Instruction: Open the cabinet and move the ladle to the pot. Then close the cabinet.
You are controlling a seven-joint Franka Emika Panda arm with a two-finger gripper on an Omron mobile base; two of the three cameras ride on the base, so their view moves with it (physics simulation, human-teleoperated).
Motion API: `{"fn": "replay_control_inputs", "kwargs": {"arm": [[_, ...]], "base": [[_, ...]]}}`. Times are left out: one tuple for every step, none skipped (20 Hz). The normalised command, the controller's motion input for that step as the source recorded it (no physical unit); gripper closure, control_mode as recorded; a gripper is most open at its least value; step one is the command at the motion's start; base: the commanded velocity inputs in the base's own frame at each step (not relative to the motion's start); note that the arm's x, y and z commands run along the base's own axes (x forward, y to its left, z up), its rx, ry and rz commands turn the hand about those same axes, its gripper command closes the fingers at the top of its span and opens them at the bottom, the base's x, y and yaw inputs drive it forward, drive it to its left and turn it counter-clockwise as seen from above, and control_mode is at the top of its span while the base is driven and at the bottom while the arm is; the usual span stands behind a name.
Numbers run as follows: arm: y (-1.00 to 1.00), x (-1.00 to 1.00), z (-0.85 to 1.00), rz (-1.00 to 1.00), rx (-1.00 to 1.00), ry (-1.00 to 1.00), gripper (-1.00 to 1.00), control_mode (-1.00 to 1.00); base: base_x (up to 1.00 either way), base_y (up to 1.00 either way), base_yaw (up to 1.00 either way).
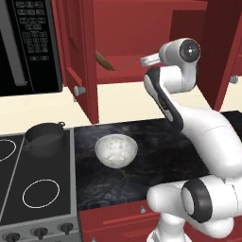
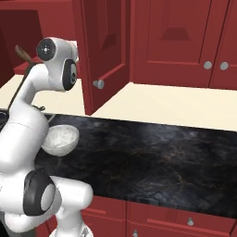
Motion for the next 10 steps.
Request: {"fn": "replay_control_inputs", "kwargs": {"arm": [[0.0,-1.0,0.64,-0.05,0.0,0.0,1.0,-1.0],[0.0,-1.0,0.59,-0.05,0.0,0.0,1.0,-1.0],[0.0,-1.0,0.49,-0.04,0.0,0.0,1.0,-1.0],[0.0,-1.0,0.44,-0.04,0.0,0.0,1.0,-1.0],[0.0,-1.0,0.36,-0.03,0.0,0.0,1.0,-1.0],[0.0,-1.0,0.31,-0.02,0.0,0.0,1.0,-1.0],[0.0,-1.0,0.19,-0.01,0.0,0.0,1.0,-1.0],[0.0,-1.0,0.14,-0.01,0.0,0.0,1.0,-1.0],[0.0,-1.0,0.09,0.0,0.0,0.0,1.0,-1.0],[0.0,-1.0,0.05,0.0,0.0,0.0,1.0,-1.0]], "base": [[0.0,0.0,0.0],[0.0,0.0,0.0],[0.0,0.0,0.0],[0.0,0.0,0.0],[0.0,0.0,0.0],[0.0,0.0,0.0],[0.0,0.0,0.0],[0.0,0.0,0.0],[0.0,0.0,0.0],[0.0,0.0,0.0]]}}
